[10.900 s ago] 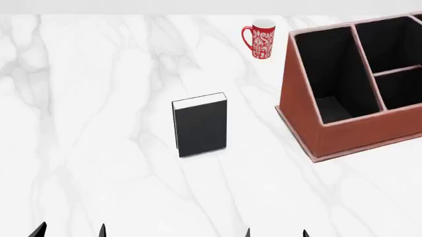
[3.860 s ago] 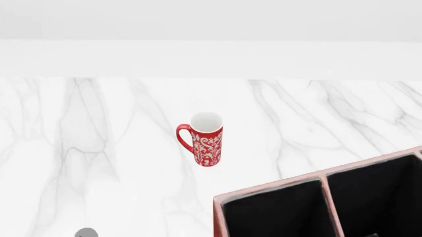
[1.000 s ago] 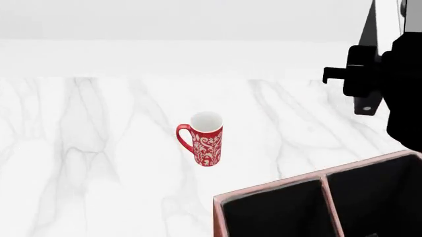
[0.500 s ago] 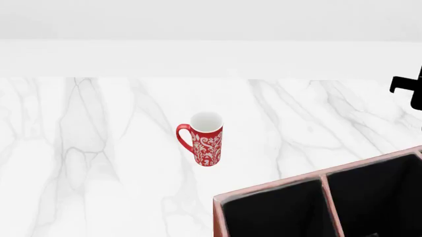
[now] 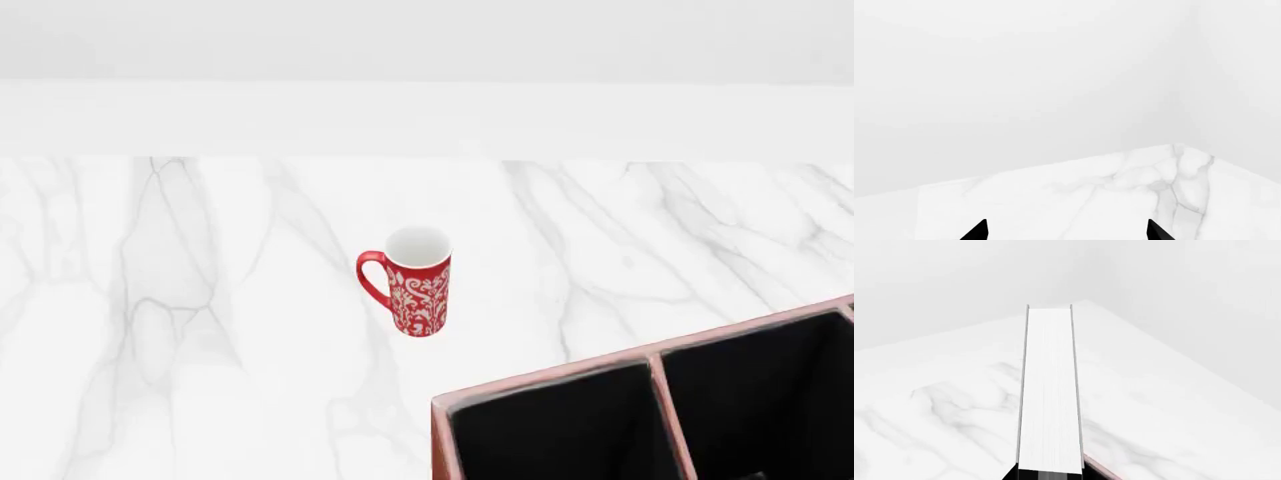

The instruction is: Pick up the book and place it in the right compartment of the caddy.

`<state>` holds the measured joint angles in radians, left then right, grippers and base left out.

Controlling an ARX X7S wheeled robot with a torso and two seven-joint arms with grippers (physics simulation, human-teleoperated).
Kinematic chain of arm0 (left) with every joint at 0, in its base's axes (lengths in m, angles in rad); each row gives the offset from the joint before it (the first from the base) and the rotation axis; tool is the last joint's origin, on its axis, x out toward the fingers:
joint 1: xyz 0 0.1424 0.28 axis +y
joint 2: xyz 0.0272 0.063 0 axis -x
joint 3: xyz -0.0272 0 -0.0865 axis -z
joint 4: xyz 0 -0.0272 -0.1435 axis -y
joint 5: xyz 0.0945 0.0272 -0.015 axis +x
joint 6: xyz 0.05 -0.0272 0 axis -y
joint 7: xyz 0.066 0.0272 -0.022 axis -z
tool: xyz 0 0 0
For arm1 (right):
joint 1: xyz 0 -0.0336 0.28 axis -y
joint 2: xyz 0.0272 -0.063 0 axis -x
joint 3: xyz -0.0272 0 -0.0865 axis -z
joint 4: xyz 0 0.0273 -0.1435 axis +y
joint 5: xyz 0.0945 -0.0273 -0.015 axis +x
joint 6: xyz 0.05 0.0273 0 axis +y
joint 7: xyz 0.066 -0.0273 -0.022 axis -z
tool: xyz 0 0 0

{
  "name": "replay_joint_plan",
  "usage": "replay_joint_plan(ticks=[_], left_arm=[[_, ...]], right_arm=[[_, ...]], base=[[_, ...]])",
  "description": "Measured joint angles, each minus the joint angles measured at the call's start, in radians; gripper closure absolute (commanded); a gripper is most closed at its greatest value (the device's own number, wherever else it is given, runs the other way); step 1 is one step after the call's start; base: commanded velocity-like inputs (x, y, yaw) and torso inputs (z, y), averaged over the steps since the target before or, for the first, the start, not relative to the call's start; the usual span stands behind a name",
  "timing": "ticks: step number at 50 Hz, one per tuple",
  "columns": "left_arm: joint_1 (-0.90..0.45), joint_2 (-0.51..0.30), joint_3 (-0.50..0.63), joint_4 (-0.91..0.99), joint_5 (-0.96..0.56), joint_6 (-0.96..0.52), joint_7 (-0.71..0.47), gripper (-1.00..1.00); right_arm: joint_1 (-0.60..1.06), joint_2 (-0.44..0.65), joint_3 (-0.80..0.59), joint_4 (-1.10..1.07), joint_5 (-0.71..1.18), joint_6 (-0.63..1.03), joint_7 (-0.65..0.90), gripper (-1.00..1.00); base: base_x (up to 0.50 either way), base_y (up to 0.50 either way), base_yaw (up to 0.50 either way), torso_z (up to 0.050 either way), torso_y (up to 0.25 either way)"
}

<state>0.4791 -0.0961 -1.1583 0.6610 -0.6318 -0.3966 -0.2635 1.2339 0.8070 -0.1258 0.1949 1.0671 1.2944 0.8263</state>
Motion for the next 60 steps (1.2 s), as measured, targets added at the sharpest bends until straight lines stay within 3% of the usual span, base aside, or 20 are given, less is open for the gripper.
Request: replay_joint_plan(ticks=[26, 40, 60], left_arm=[[0.004, -0.005, 0.005, 0.002, -0.005, 0.002, -0.008, -1.0], [0.004, -0.005, 0.012, -0.007, -0.002, 0.009, -0.008, -1.0], [0.008, -0.005, 0.019, -0.01, -0.001, 0.014, -0.012, -1.0]], right_arm=[[-0.061, 0.053, 0.073, -0.054, 0.071, 0.053, 0.058, 1.0], [0.008, 0.044, 0.149, -0.03, 0.201, 0.183, 0.215, 1.0], [0.18, 0.108, -0.006, 0.096, 0.462, 0.248, 0.439, 1.0]], base=[[0.0, 0.0, 0.0, 0.0, 0.001], [0.0, 0.0, 0.0, 0.0, 0.001], [0.0, 0.0, 0.0, 0.0, 0.002]])
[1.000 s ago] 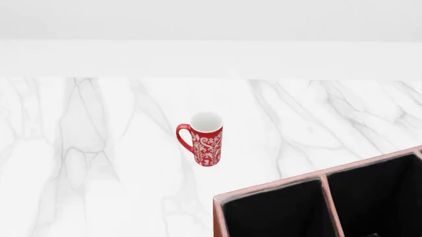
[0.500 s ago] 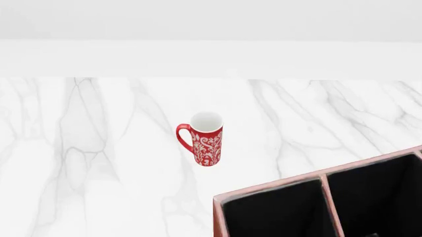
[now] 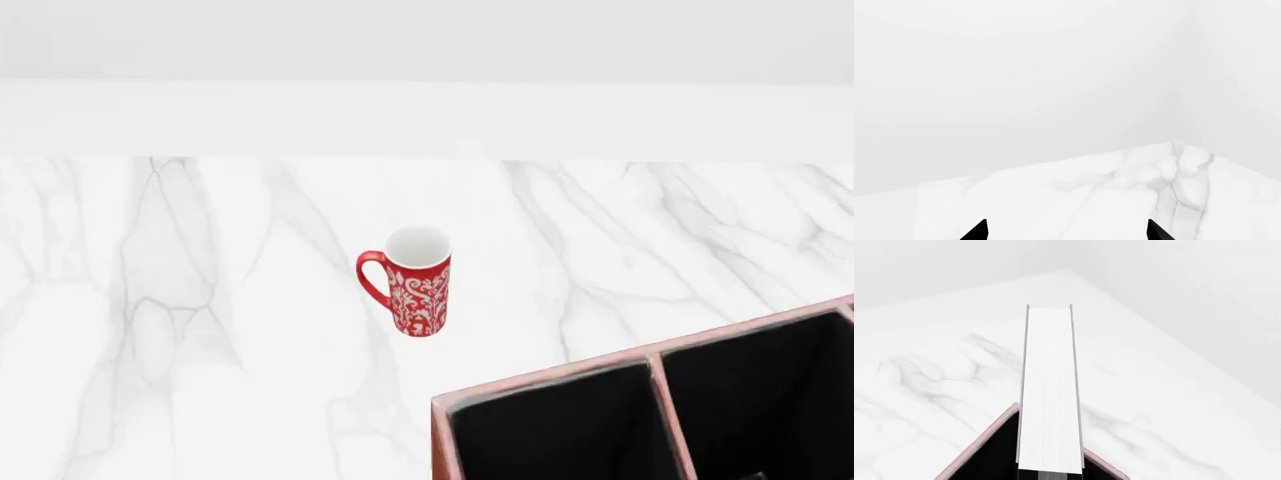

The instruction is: Pick up the book and place it in the right compartment of the caddy.

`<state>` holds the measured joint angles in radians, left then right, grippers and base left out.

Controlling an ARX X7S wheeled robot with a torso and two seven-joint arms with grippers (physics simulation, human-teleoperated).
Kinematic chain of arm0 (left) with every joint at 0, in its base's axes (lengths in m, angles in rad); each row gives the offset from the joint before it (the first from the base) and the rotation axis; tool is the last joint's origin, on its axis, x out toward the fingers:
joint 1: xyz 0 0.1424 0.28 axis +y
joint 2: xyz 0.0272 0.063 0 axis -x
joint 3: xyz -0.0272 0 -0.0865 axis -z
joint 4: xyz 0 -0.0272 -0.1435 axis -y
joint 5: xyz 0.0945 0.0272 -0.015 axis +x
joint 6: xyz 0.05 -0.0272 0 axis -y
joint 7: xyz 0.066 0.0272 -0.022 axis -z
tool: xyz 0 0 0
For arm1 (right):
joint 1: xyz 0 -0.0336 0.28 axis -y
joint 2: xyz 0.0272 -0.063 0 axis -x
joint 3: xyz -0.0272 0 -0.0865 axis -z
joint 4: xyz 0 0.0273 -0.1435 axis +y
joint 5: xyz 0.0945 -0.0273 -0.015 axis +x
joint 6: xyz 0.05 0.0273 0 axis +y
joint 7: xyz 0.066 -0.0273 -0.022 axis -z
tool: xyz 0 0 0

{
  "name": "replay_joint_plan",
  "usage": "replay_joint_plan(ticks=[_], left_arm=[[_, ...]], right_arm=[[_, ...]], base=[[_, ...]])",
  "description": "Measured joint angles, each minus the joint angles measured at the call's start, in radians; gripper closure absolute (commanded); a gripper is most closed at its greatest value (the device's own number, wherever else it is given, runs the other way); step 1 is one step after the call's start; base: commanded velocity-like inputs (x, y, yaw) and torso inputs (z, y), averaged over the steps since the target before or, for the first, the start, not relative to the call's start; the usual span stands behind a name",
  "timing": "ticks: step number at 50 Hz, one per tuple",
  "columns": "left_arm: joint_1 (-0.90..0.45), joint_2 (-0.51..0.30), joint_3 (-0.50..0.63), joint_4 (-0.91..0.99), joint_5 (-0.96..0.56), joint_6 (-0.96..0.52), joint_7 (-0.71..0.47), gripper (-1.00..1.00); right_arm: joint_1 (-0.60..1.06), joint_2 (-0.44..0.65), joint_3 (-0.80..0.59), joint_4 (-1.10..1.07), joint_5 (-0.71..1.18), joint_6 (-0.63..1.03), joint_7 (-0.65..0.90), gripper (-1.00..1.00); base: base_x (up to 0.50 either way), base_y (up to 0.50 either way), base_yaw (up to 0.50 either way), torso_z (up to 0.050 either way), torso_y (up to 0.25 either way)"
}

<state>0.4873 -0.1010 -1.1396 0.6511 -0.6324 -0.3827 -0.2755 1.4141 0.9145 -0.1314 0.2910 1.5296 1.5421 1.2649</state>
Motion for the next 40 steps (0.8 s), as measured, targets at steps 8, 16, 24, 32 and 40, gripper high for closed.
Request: replay_joint_plan(ticks=[8, 16, 24, 32, 40], left_arm=[[0.0, -0.002, 0.005, 0.001, 0.001, 0.0, -0.003, -1.0], [0.0, -0.003, 0.008, 0.001, 0.0, 0.0, -0.006, -1.0], [0.001, -0.004, 0.012, 0.002, 0.0, 0.002, -0.008, -1.0], [0.003, -0.004, 0.016, 0.0, 0.003, 0.004, -0.008, -1.0], [0.004, -0.005, 0.019, -0.003, 0.004, 0.006, -0.009, -1.0]], right_arm=[[0.03, 0.021, -0.061, 0.033, 0.125, -0.006, 0.067, 1.0], [0.036, 0.036, -0.1, 0.038, 0.182, -0.028, 0.083, 1.0], [0.031, 0.045, -0.127, 0.028, 0.192, -0.052, 0.065, 1.0], [0.017, 0.049, -0.145, 0.023, 0.19, -0.075, 0.042, 1.0], [-0.013, 0.052, -0.161, 0.021, 0.176, -0.102, 0.009, 1.0]], base=[[0.0, 0.0, 0.0, 0.0, 0.001], [0.0, 0.0, 0.0, 0.0, 0.001], [0.0, 0.0, 0.0, 0.001, 0.001], [0.0, 0.0, 0.0, 0.0, 0.001], [0.0, 0.0, 0.0, 0.0, 0.001]])
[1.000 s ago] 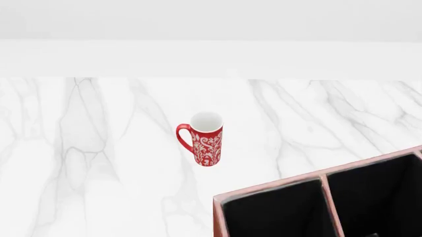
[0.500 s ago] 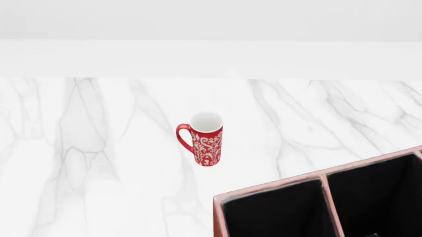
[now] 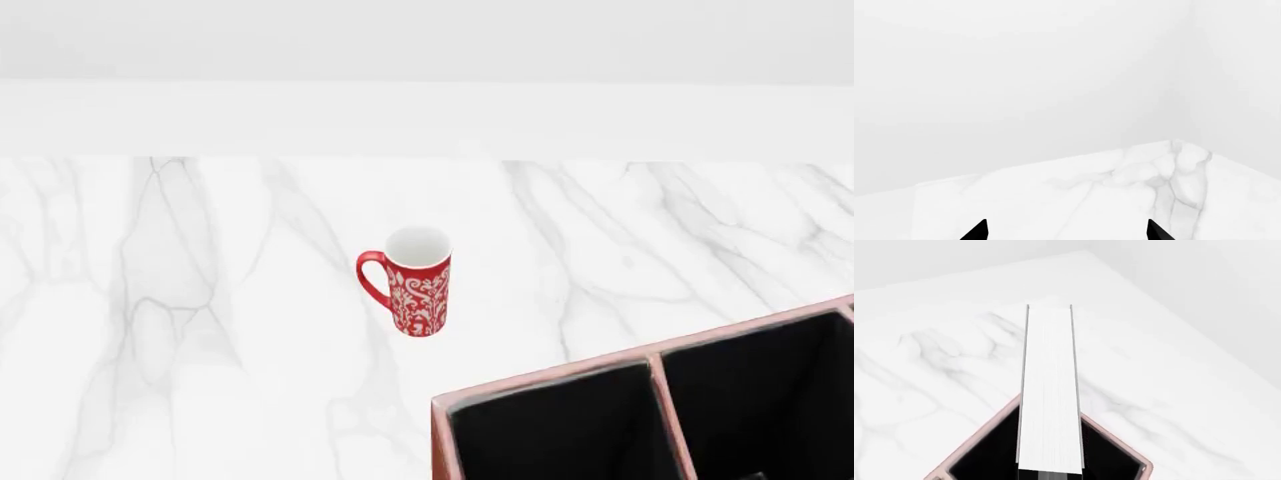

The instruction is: Pick up the book and place it in the right compartment of the caddy.

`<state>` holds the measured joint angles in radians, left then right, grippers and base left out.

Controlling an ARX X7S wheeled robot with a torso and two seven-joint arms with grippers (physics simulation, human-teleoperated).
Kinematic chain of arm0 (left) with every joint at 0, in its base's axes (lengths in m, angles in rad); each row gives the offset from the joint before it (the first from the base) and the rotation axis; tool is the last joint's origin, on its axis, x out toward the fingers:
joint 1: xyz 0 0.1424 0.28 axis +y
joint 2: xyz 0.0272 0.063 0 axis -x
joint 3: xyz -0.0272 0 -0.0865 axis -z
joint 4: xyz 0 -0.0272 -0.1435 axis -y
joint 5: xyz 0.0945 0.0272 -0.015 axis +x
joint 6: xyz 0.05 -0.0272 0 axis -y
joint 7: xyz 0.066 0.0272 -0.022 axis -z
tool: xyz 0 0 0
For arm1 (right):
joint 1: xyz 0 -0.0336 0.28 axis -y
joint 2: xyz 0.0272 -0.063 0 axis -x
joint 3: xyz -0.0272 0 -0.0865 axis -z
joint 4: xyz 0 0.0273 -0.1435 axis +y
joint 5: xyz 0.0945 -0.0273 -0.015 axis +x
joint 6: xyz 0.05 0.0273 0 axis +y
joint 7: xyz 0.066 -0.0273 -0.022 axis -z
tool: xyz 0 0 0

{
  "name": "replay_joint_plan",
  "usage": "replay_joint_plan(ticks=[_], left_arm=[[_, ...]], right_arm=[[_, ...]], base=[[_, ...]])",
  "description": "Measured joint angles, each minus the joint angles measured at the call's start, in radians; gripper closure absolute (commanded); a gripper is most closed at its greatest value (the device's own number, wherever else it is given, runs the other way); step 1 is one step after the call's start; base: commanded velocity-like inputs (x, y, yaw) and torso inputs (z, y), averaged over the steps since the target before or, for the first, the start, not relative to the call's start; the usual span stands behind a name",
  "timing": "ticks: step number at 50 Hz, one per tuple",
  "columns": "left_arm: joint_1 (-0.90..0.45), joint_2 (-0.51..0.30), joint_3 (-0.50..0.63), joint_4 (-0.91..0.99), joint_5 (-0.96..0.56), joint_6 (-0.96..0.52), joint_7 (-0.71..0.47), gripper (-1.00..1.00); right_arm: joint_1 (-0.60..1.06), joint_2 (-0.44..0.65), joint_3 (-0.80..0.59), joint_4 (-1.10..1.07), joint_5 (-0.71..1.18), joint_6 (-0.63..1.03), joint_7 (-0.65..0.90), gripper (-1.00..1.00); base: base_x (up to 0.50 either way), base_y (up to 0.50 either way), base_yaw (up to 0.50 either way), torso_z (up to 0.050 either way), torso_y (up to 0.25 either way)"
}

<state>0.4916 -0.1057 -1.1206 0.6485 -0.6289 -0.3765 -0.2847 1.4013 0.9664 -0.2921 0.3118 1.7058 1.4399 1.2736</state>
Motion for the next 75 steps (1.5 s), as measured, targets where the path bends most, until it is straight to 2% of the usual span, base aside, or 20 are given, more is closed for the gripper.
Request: replay_joint_plan(ticks=[55, 75], left_arm=[[0.014, 0.0, 0.014, -0.001, 0.0, 0.018, -0.003, -1.0], [0.015, -0.002, 0.024, -0.006, 0.004, 0.025, -0.005, -1.0]], right_arm=[[-0.166, -0.025, -0.134, 0.016, -0.227, -0.193, -0.31, 1.0], [-0.182, -0.038, -0.175, 0.049, -0.335, -0.246, -0.363, 1.0]], base=[[0.0, 0.0, 0.0, 0.0, 0.001], [0.0, 0.0, 0.0, 0.0, 0.0]])
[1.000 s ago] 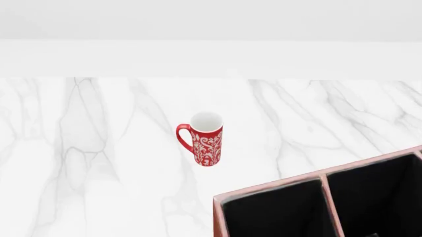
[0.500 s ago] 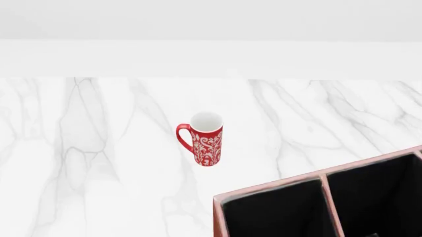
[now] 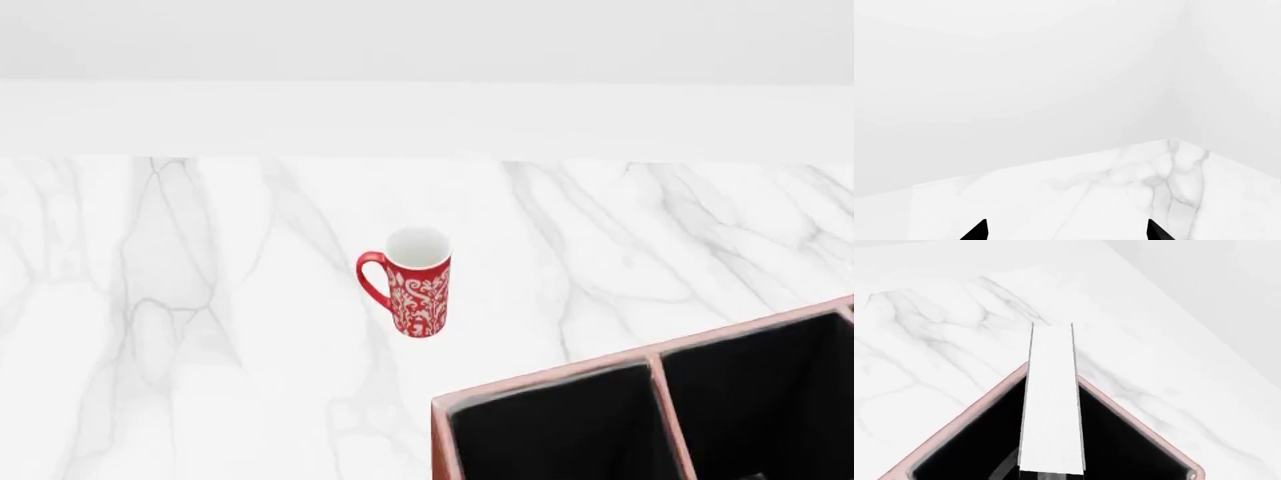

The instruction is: Pick up the book and place it in the right compartment of the caddy.

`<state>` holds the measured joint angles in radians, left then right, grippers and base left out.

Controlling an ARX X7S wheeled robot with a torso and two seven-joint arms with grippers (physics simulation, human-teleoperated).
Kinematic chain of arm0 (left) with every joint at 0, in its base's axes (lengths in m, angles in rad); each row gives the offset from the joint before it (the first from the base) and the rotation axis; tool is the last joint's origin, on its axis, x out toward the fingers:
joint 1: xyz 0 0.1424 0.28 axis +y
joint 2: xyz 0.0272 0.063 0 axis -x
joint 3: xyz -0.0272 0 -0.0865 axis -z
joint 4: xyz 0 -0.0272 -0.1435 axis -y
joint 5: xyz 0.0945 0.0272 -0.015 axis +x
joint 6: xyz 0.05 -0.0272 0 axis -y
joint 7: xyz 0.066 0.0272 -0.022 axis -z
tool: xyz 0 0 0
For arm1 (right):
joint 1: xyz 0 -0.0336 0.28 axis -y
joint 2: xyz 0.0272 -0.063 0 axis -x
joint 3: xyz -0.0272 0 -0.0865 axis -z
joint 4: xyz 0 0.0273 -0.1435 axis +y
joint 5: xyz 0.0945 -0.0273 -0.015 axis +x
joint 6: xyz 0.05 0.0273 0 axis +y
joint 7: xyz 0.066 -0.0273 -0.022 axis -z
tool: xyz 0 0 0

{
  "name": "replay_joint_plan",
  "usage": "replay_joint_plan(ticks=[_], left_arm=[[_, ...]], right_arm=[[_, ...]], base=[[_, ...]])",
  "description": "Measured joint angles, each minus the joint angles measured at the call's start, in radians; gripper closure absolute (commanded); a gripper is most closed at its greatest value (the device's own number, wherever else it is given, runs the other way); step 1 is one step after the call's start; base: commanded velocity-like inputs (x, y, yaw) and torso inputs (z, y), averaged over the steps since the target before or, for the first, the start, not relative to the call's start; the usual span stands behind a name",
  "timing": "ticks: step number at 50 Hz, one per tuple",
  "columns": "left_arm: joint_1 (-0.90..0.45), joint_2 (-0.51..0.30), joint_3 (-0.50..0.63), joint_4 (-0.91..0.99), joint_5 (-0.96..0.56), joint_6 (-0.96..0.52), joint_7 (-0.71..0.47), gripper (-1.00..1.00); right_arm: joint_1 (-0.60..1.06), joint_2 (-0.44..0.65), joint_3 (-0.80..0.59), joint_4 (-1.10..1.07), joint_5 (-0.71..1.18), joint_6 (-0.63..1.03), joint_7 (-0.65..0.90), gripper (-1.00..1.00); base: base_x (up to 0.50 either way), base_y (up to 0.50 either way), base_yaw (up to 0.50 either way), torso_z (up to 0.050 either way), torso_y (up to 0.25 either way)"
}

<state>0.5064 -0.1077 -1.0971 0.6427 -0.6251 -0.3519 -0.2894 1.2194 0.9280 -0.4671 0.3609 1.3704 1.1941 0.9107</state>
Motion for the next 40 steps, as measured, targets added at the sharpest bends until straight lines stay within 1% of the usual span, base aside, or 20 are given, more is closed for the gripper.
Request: replay_joint_plan(ticks=[7, 8, 20, 40], left_arm=[[-0.001, -0.001, 0.005, -0.003, 0.002, 0.002, 0.0, -1.0], [0.0, -0.001, 0.005, -0.003, 0.002, 0.003, -0.001, -1.0], [0.0, -0.002, 0.01, -0.002, 0.001, 0.004, -0.004, -1.0], [0.004, -0.006, 0.012, 0.0, -0.004, 0.005, -0.008, -1.0]], right_arm=[[-0.04, -0.007, -0.017, 0.006, 0.004, -0.028, -0.037, 1.0], [-0.044, -0.007, -0.018, 0.005, 0.003, -0.033, -0.045, -1.0], [-0.058, -0.008, -0.019, -0.007, -0.029, -0.064, -0.113, -1.0], [-0.065, -0.005, -0.022, -0.013, -0.038, -0.078, -0.147, -1.0]], base=[[0.0, 0.0, 0.0, 0.0, 0.0], [0.0, 0.0, 0.0, 0.0, 0.0], [0.0, 0.0, 0.0, 0.0, 0.0], [0.0, 0.0, 0.0, 0.0, 0.0]])
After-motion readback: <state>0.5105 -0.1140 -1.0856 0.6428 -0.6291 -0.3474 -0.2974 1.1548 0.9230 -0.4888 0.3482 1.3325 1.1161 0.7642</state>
